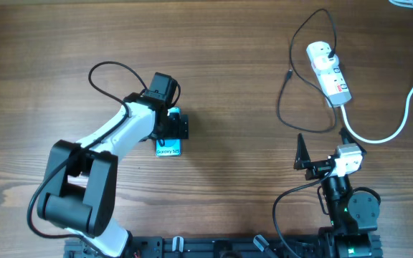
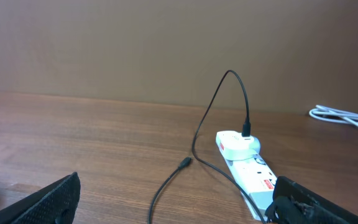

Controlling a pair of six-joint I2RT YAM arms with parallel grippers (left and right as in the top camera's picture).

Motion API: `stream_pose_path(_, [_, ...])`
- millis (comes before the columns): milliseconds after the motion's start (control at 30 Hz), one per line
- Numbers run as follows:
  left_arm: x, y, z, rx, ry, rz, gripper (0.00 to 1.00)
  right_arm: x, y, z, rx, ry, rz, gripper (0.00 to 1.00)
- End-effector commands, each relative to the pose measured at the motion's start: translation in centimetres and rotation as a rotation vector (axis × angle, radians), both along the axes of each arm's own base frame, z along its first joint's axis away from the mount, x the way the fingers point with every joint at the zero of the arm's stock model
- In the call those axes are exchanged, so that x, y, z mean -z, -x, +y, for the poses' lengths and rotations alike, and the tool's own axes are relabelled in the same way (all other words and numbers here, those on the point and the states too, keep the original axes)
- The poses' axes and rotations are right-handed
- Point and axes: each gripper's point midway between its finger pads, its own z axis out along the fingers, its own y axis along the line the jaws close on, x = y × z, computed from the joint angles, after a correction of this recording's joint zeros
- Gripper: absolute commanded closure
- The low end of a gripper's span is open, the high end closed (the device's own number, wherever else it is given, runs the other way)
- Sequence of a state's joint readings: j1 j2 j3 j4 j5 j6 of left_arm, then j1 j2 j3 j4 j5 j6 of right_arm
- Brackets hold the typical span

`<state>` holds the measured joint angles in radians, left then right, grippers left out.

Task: Plug charger to phone and switch on socket
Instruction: 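Close the left gripper on the phone's bottom edge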

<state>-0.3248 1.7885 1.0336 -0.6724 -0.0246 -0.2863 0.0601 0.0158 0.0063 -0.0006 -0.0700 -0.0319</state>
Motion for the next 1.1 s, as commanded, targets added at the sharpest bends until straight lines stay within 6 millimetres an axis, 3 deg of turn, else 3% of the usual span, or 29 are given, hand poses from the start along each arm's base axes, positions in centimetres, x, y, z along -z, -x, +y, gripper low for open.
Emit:
stream_pose_path(0, [0.9,-0.1,-0.4,0.023,0.002,0.024,0.0,0.0,0.0,-0.3,0.015,0.014,-0.005,0.0])
stream_pose_path(167, [1.4,0.1,-0.4,0.022,-0.002,0.04,0.02,0.0,0.0,-0.3,0.015,0.013,-0.005,0.0])
stream_pose_path(267, [1.4,0.2,-0.4,-0.006,0.0,0.045,0.14,0.0,0.0,-0.3,0.015,0.013,-0.004,0.0])
stream_pose_path(600, [1.5,0.4,-0.9,-0.006,0.005,0.047,0.39,0.0,0.0,-0.3,0.015,0.014,-0.005,0.0])
stream_pose_path(867, [1.5,1.0,-0.7,-0.202,0.017,0.076,0.39,0.0,0.0,-0.3,0.015,0.013,-0.005,0.0])
stream_pose_path(1067, [1.5,0.7,-0.8,-0.223,0.024,0.065,0.34,0.0,0.0,-0.3,0.015,0.014,-0.005,0.0])
